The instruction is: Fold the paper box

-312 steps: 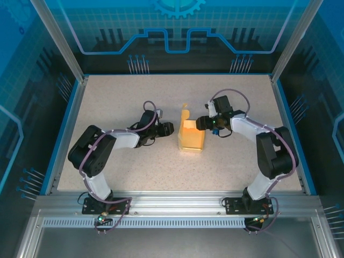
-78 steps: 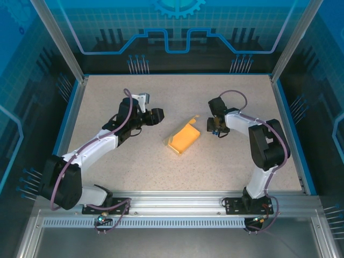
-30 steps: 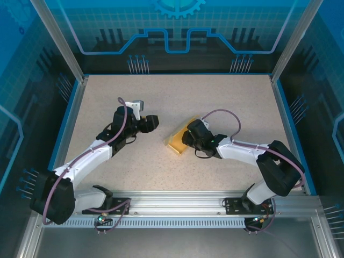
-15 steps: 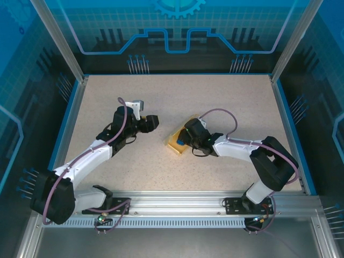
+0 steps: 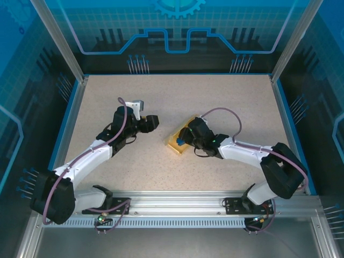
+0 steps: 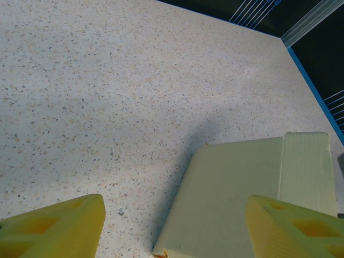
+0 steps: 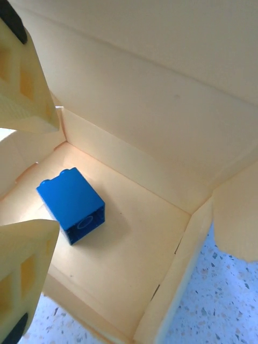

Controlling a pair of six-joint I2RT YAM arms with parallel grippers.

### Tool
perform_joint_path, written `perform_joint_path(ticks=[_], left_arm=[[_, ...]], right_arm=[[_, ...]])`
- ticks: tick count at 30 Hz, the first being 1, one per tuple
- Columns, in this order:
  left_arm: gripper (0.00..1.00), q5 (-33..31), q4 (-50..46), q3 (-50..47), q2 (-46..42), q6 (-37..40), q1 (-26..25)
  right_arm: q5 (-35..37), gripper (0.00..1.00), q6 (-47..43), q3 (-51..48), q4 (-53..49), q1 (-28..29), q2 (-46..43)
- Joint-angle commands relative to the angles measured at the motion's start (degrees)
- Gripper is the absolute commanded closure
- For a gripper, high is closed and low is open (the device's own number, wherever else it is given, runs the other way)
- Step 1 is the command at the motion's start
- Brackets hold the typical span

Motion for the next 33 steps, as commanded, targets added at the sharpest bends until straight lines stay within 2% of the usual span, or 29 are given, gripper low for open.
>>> perform_joint_path(ticks=[1,6,9,19,33], left_arm=[[0.29,1.9,1.6,-0.8,0.9,-0.3,0.9],[0.31,4.6,-0.4,-0.7,5.6,-2.3,2.4],[0.34,5.6,-1.0,-0.7,8.8,-2.8,2.5],[0.48,9.3,-2.4,1.5,19.6,-1.6,1.4],[0.51,12.7,0.9,2.5,27.0,-1.6,-0.7]], right_arm=[[0.3,0.53,-3.1,-3.1,-4.0,1.2,-4.1],[-3.9,0.52,-6.9,-6.8,-6.4,1.6,-6.6],[-7.6,0.52,-10.1,-8.9,-4.5,2.2,-6.4],[-4.6,0.61,-17.1,-6.8,-9.7,4.2,-2.9],[-5.1,0.64,-17.6,-4.6,-5.3,4.7,2.5]])
